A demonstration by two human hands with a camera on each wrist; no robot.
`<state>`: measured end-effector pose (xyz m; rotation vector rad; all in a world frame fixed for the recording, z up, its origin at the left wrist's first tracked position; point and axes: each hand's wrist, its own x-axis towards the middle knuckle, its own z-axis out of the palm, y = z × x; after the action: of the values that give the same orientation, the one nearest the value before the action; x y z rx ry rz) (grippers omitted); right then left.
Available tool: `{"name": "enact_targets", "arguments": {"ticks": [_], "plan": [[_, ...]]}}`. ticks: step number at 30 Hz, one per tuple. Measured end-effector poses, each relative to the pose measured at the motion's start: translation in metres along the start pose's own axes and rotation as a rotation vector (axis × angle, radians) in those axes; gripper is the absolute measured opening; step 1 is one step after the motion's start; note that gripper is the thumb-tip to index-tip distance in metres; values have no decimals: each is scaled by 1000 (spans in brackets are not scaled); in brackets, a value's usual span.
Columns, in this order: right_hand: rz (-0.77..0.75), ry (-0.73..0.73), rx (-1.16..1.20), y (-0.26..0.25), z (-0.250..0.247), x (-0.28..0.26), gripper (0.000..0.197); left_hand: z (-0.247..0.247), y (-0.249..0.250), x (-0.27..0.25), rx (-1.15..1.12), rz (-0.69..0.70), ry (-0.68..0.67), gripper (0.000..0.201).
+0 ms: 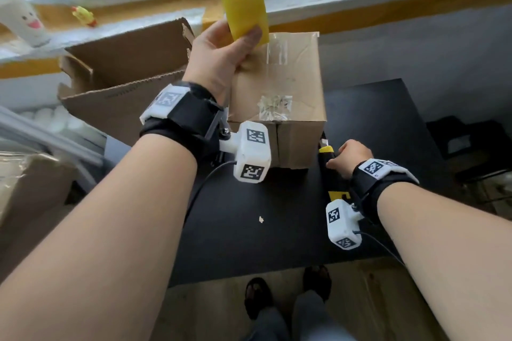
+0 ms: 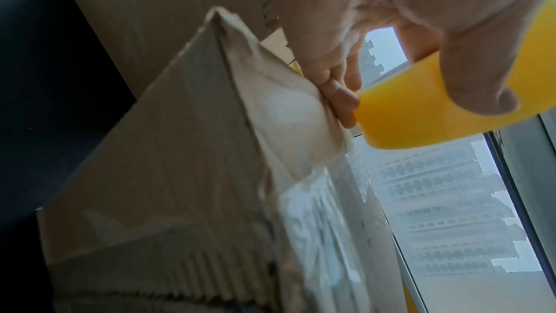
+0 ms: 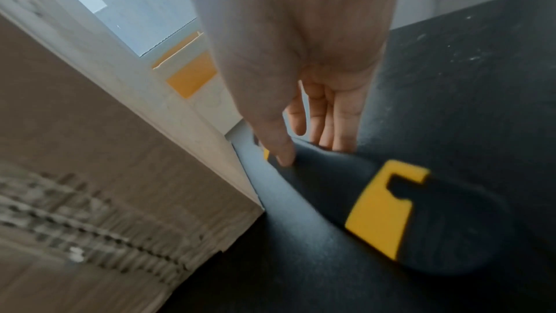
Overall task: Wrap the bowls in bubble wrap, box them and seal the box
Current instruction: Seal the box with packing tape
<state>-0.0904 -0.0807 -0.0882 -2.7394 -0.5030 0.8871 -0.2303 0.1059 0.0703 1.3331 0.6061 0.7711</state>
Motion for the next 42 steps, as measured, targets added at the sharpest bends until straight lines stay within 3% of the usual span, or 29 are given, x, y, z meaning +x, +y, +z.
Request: {"name": "enact_targets", "arguments": {"ticks": [5, 6, 10, 12, 15, 18, 23, 24, 26, 29, 31, 38, 42], "plan": [[-95, 28, 24, -7, -18, -7, 30, 2, 4, -1, -8, 3, -17, 36], [-135, 2, 48, -9, -23, -8, 37, 0, 6, -2, -23, -16, -20, 35], [-305, -280, 136, -19, -44, -25, 98, -12, 16, -10, -74, -120, -29, 28], [-367, -339, 160, -26, -51, -33, 107, -18, 18, -17, -52, -162, -12, 26], [-455, -369, 288, -40, -58, -47, 89, -21, 18, -28, -36, -221, 15, 32], [-551, -379, 432, -52, -62, -65, 44, -18, 16, -34, -158, -240, -6, 37], [-459, -377, 608, -59, -84, -81, 21, -8, 34, -30, -198, -248, -59, 22], [-444, -333, 602, -63, -96, -84, 20, -6, 40, -27, -193, -233, -68, 30], [-431, -257, 513, -74, -118, -81, 37, -2, 53, -19, -181, -215, -74, 43], [-390, -217, 474, -88, -132, -74, 61, 3, 61, -7, -166, -226, -54, 25], [-346, -211, 440, -91, -127, -66, 64, 4, 51, -3, -160, -255, -31, 22], [-298, -132, 429, -83, -100, -41, 38, -1, 5, 2, -176, -330, 50, 16], [-305, -181, 371, -82, -93, -36, 22, -3, 1, 1, -88, -337, 23, 14]]}}
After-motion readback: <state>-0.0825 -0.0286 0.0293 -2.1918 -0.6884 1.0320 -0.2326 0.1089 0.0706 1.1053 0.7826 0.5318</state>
